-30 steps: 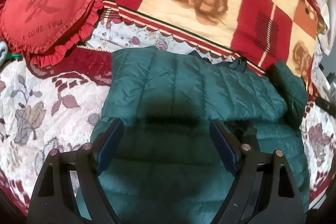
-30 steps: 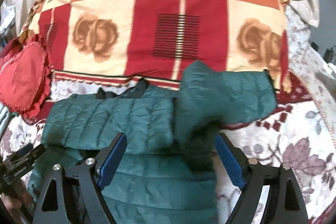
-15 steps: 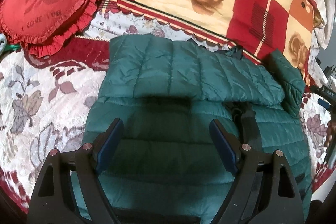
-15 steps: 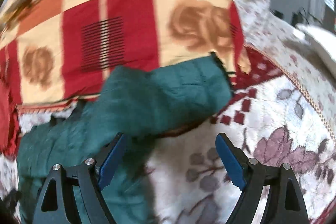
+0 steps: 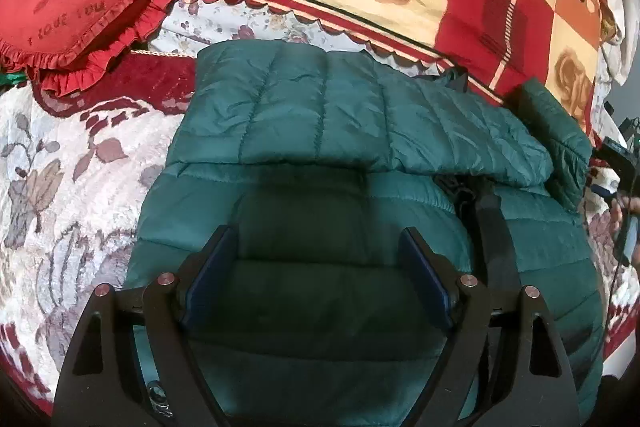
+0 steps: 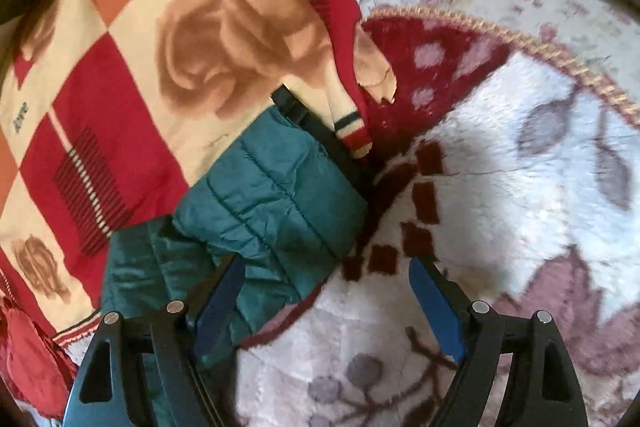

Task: Fold large clothes
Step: 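Reach the right tool to the other sleeve cuff and grasp it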

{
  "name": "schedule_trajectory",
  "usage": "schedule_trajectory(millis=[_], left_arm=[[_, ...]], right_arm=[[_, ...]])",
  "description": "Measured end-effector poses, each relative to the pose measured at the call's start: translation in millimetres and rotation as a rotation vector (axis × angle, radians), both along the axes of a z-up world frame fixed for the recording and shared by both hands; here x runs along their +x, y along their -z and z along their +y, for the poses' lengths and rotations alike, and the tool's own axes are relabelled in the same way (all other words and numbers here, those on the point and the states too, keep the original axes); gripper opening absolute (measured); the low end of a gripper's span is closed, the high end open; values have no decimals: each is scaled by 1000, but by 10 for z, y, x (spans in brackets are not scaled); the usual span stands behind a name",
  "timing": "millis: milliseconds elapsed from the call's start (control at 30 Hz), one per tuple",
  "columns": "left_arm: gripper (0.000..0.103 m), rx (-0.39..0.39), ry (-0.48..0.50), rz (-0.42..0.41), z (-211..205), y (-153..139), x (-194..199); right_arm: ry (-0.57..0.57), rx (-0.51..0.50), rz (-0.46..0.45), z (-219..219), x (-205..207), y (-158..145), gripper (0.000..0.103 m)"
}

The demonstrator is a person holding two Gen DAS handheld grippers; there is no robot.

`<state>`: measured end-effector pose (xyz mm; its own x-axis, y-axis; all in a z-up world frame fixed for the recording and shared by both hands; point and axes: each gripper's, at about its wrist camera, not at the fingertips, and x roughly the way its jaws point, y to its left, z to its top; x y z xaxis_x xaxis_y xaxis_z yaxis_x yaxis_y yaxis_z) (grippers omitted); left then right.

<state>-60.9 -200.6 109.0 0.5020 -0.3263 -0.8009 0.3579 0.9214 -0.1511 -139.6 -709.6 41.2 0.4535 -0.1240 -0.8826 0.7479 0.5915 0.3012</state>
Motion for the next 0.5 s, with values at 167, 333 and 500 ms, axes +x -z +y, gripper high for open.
schedule_trajectory(millis=[167, 333, 500], left_arm=[[84, -2, 9, 8, -2, 33, 10], [84, 0, 8, 9, -10, 72, 24], [84, 6, 9, 7, -25, 95, 28]], right_arm=[[-1, -4, -23, -56, 129, 91, 83], [40, 55, -34, -155, 238, 320, 63], [129, 112, -97, -260, 146, 504, 37]])
